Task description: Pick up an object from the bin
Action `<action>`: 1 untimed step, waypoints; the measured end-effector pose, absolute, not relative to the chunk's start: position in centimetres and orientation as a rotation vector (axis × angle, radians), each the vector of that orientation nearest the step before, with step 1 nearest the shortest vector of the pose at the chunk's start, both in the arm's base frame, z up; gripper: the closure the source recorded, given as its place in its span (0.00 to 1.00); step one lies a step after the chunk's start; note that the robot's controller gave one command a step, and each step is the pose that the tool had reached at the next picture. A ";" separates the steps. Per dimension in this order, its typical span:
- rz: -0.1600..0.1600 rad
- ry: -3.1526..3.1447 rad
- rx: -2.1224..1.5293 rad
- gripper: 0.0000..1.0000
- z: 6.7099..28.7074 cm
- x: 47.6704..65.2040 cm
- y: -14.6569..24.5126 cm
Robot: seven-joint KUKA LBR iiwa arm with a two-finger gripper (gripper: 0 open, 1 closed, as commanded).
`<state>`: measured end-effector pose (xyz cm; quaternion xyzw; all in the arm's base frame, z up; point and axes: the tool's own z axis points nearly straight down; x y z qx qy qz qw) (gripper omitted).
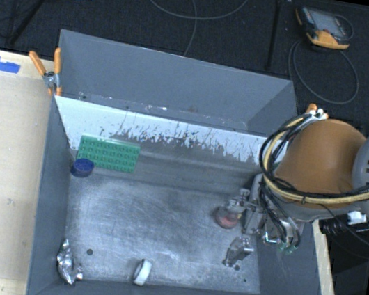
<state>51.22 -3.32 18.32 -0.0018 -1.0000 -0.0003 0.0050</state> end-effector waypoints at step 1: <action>0.000 -3.136 0.167 0.00 9.4 56.4 -8.4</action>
Offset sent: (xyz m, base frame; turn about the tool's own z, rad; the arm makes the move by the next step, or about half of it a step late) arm 0.0513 -0.0497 -0.0852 -0.1126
